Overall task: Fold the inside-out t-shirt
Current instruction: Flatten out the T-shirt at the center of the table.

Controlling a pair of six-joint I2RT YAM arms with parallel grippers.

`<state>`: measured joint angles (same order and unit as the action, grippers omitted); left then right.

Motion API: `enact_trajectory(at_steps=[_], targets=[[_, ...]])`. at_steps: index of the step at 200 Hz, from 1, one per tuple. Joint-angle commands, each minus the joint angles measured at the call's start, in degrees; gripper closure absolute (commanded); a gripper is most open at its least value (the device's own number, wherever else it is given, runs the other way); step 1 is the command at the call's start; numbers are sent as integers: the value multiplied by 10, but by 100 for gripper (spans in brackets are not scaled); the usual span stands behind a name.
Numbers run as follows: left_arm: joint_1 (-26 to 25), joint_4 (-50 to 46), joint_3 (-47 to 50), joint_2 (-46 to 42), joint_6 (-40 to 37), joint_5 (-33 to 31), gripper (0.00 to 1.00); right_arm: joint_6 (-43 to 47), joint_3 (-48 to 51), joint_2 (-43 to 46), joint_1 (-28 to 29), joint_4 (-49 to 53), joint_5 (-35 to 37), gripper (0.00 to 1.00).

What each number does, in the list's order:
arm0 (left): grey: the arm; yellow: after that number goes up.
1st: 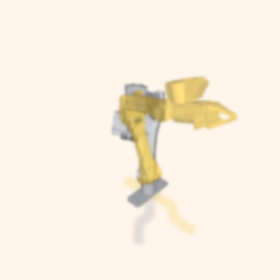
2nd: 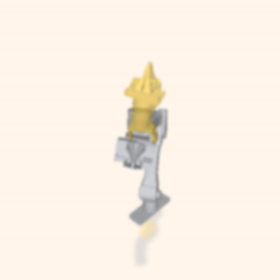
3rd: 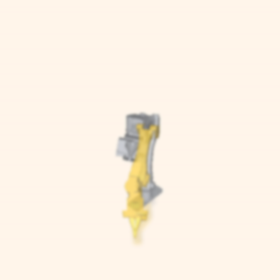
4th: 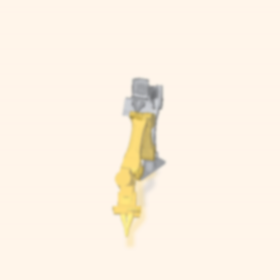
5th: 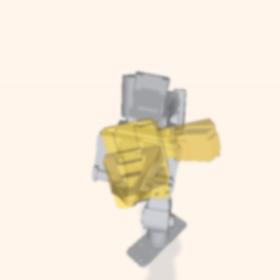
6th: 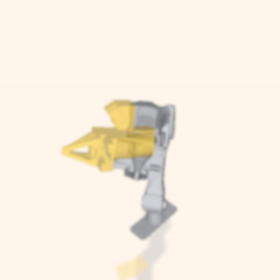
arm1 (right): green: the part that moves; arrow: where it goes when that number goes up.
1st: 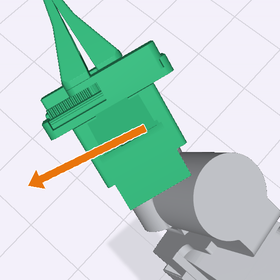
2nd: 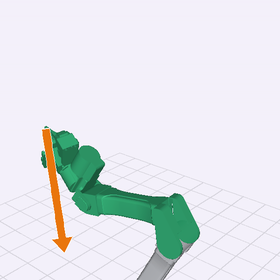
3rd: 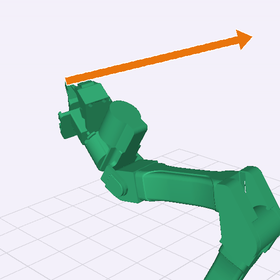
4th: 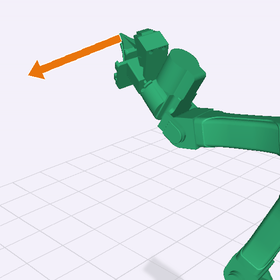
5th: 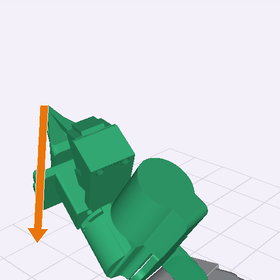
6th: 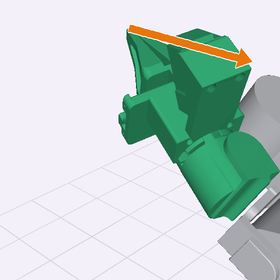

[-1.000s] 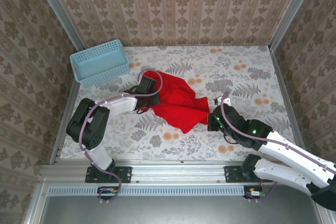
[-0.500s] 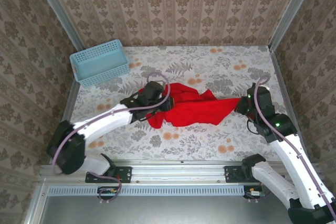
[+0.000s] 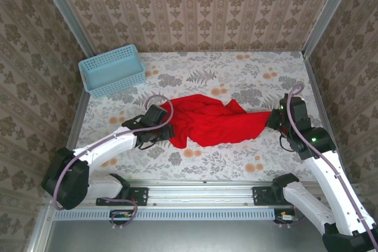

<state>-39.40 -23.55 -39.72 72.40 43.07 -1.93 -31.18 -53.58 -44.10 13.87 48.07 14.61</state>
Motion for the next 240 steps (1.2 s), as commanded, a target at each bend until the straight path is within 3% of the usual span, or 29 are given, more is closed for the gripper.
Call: enact_trajectory(at_steps=[1, 64, 95, 112, 129, 158, 200, 240], targets=[[-21, -16, 12, 19, 31, 1, 46, 11, -5, 0, -3, 5, -9, 100], [-65, -10, -67, 182, 37, -15, 50, 19, -5, 3, -4, 8, -4, 100], [-63, -4, -78, 213, 27, -44, 66, 25, -5, 7, -5, 14, 9, 100], [-54, 1, -76, 205, 15, -51, 85, 31, -16, 1, -12, 23, 21, 100], [-36, 10, -59, 158, -5, -63, 100, 41, -36, -8, -34, 36, 22, 100], [10, 2, -39, 7, -64, -85, 100, 58, -77, -26, -77, 55, -3, 100], [26, -51, -40, -235, -141, -131, 100, 73, -117, -26, -126, 89, 9, 100], [60, -69, -58, -369, -197, -119, 100, 67, -163, -11, -154, 106, 16, 100]])
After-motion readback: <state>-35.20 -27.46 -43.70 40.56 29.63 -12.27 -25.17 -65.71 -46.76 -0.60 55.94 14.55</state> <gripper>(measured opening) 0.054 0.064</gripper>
